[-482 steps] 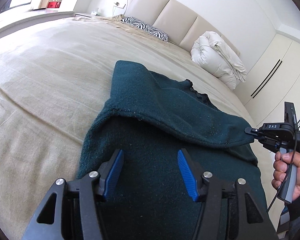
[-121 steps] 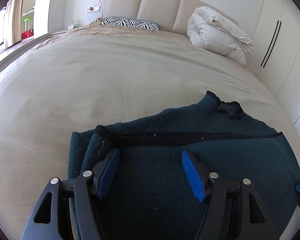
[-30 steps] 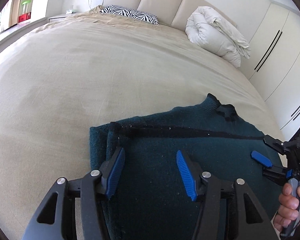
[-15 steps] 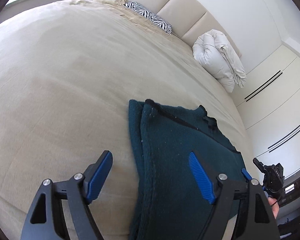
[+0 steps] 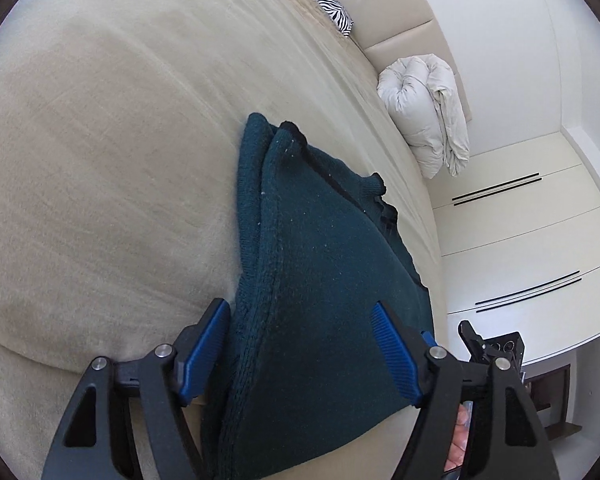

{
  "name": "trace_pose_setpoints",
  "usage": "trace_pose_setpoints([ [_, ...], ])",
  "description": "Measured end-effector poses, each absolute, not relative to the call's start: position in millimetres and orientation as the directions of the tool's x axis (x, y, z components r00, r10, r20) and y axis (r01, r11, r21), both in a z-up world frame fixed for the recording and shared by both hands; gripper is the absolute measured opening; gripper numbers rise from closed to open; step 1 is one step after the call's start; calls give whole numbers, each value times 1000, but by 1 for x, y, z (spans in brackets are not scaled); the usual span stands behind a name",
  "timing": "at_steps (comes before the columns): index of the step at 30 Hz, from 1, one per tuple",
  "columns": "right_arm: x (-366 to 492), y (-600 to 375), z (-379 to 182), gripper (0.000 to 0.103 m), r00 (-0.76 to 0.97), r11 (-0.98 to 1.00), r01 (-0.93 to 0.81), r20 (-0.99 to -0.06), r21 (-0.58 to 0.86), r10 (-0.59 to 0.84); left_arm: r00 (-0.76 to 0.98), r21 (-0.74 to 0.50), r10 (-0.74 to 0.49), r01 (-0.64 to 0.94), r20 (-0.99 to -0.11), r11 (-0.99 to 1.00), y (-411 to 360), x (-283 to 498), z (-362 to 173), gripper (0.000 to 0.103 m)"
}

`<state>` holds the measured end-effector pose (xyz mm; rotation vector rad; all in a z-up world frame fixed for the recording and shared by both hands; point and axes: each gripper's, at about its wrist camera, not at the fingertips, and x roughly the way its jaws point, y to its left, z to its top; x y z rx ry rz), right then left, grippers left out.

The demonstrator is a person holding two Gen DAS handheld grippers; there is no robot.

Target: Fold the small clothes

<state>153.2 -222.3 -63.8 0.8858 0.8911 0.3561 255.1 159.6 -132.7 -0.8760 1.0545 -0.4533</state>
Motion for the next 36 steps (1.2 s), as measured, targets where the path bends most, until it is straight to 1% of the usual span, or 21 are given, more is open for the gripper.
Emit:
trace_pose_setpoints([
  [5,158,-216,-60,55,596,592,71,-510,803,620,352,-794,-731,-58,-584,606,146,269,-134,75],
  [6,159,-215,-59,55,594,591,68,-508,804,623,343,-802,-742,-65,-576,593,146,271,-135,75],
  [8,160,-210,-57,55,585,593,60,-510,803,631,327,-830,-770,-97,-547,549,149,272,-140,71],
  [9,161,-207,-57,55,579,596,56,-512,801,634,319,-840,-781,-114,-537,531,150,273,-143,64],
  [10,163,-204,-57,55,573,599,52,-515,799,637,309,-846,-789,-131,-530,517,151,273,-146,56],
  [11,163,-201,-56,55,567,601,50,-518,798,641,304,-847,-791,-145,-530,512,151,272,-149,51],
  [13,168,-194,-57,55,551,606,49,-527,794,647,296,-841,-788,-158,-540,517,151,270,-153,33],
  [14,172,-188,-57,55,541,611,47,-534,790,649,299,-839,-784,-168,-544,518,154,268,-157,27],
  [16,179,-177,-58,55,515,626,36,-552,779,656,315,-854,-794,-192,-520,483,160,265,-164,20],
  [20,195,-159,-62,55,466,647,14,-577,762,670,349,-872,-799,-201,-489,446,165,259,-167,18],
  [24,214,-154,-78,55,439,650,58,-604,758,665,378,-885,-801,-213,-465,414,172,251,-169,18],
  [26,221,-154,-90,56,419,668,80,-633,740,651,384,-888,-800,-215,-461,408,174,249,-170,18],
  [31,222,-160,-99,56,426,626,66,-590,777,686,389,-879,-789,-206,-476,430,170,249,-159,17],
  [34,220,-175,-97,57,429,563,87,-541,822,723,394,-872,-780,-167,-486,459,157,250,-135,17],
  [35,218,-183,-94,58,439,544,92,-524,834,730,394,-871,-780,-149,-487,468,150,252,-125,17],
  [36,216,-193,-92,61,452,526,93,-507,845,734,392,-869,-780,-126,-488,479,141,254,-113,17],
])
